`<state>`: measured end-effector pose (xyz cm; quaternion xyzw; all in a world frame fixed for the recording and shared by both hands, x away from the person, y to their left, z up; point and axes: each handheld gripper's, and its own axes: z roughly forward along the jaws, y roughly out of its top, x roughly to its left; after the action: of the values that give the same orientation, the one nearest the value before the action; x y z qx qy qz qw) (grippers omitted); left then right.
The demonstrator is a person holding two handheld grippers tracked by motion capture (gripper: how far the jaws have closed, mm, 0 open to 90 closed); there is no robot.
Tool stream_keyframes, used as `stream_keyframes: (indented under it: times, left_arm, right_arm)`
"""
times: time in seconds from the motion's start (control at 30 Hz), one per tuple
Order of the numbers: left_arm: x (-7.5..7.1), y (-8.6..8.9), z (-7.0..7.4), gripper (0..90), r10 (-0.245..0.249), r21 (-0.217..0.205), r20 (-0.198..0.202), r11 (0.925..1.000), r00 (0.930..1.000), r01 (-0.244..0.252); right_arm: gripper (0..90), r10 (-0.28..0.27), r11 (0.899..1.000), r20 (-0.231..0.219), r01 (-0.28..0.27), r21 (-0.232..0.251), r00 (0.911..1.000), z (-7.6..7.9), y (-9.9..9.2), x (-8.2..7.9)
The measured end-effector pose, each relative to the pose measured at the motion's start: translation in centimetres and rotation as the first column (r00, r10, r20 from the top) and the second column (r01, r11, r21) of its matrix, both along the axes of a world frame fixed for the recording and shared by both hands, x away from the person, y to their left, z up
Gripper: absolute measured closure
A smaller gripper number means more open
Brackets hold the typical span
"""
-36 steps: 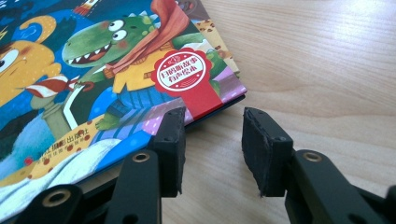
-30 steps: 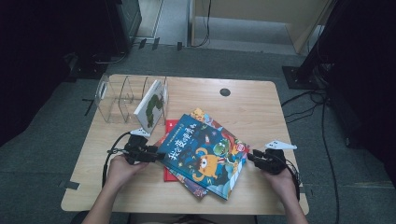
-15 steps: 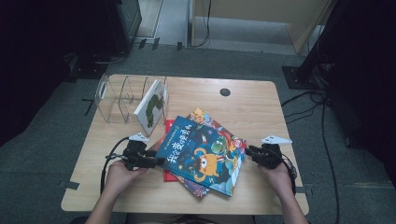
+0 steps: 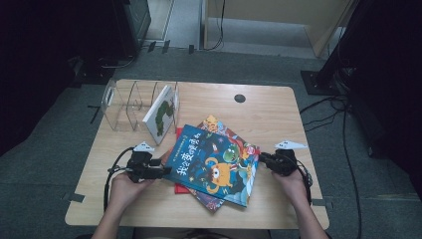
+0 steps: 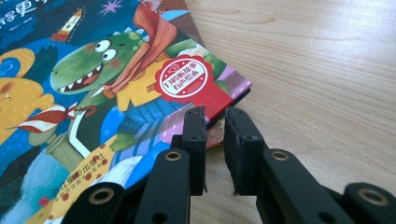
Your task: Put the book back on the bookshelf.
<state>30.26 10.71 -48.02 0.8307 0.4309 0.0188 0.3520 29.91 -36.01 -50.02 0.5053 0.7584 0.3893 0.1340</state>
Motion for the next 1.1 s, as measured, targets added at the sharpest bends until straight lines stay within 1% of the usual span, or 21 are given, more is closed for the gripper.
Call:
stream_keyframes:
  times: [0.07, 0.2, 0.27, 0.33, 0.37, 0.43, 0.57, 0.63, 0.67, 0.73, 0.8, 0.9, 0.97, 1.07, 1.1]
  left_arm:
    - [0.0, -0.1, 0.0, 39.9, -0.001, 0.01, 0.005, 1.0, 1.0, 0.001]
    - [0.1, -0.3, -0.2, 41.0, -0.003, 0.011, 0.006, 0.9999, 1.0, 0.003]
    - [0.1, -0.3, -0.3, 41.0, -0.003, -0.004, 0.014, 1.0, 0.9999, 0.003]
    - [0.2, -0.2, -0.4, 41.9, -0.004, -0.007, 0.018, 1.0, 0.9998, 0.004]
    - [0.3, -0.2, -0.3, 42.1, -0.003, -0.014, 0.018, 0.9999, 0.9998, 0.003]
    - [0.4, -0.1, -0.3, 43.5, -0.008, -0.029, 0.019, 0.9995, 0.9998, 0.009]
    - [0.7, -0.1, -0.3, 44.9, -0.019, -0.028, 0.015, 0.9994, 0.9997, 0.02]
    - [1.0, 0.0, -0.3, 43.4, -0.019, -0.038, -0.005, 0.9991, 0.9998, 0.019]
    - [1.1, 0.1, -0.3, 39.3, -0.018, -0.041, -0.019, 0.999, 0.9997, 0.017]
    - [1.4, 0.4, -0.3, 36.8, -0.009, -0.053, -0.046, 0.9986, 0.9989, 0.007]
    - [1.5, 0.6, -0.4, 36.6, 0.0, -0.06, -0.062, 0.9982, 0.9981, -0.004]
    - [1.5, 0.6, -0.4, 36.2, -0.002, -0.043, -0.065, 0.9991, 0.9979, -0.001]
    - [1.5, 0.4, -0.3, 35.3, -0.001, -0.037, -0.064, 0.9993, 0.998, -0.001]
    - [1.5, 0.2, -0.1, 33.2, -0.002, -0.018, -0.056, 0.9998, 0.9984, 0.001]
    - [1.5, 0.2, -0.1, 30.9, -0.002, -0.018, -0.056, 0.9998, 0.9984, 0.001]
  right_arm:
    - [78.9, 0.0, 1.0, -0.005, 0.0, -0.01, 1.0, 0.1, 0.1, 0.0]
    - [79.8, 0.009, 1.0, 0.005, -0.009, -0.024, 0.9999, 0.4, 0.3, -0.1]
    - [82.4, 0.015, 0.999, 0.007, -0.015, -0.033, 0.9999, 0.6, 0.4, -0.2]
    - [83.5, 0.02, 0.999, 0.004, -0.02, -0.035, 0.9998, 0.6, 0.5, -0.3]
    - [85.1, 0.027, 0.999, -0.013, -0.027, -0.039, 0.9996, 0.5, 0.5, -0.3]
    - [85.1, 0.028, 0.999, -0.025, -0.029, -0.032, 0.9993, 0.4, 0.5, -0.3]
    - [86.0, 0.037, 0.999, -0.022, -0.038, -0.022, 0.9991, 0.5, 0.5, -0.4]
    - [87.9, 0.045, 0.999, -0.02, -0.046, -0.029, 0.9988, 0.5, 0.6, -0.5]
    - [88.1, 0.049, 0.998, -0.014, -0.049, -0.037, 0.9987, 0.5, 0.7, -0.5]
    - [88.4, 0.052, 0.998, -0.012, -0.053, -0.04, 0.9986, 0.5, 0.8, -0.5]
    - [90.0, 0.057, 0.997, -0.007, -0.057, -0.043, 0.9984, 0.5, 0.8, -0.5]
    - [90.0, 0.066, 0.996, 0.007, -0.065, -0.058, 0.9978, 0.5, 1.1, -0.5]
    - [90.0, 0.064, 0.996, 0.01, -0.064, -0.056, 0.9979, 0.5, 1.3, -0.4]
    - [90.0, 0.062, 0.997, 0.011, -0.062, -0.05, 0.998, 0.4, 1.5, -0.2]
    - [90.0, 0.068, 0.996, 0.017, -0.067, -0.05, 0.9976, 0.4, 1.6, -0.2]
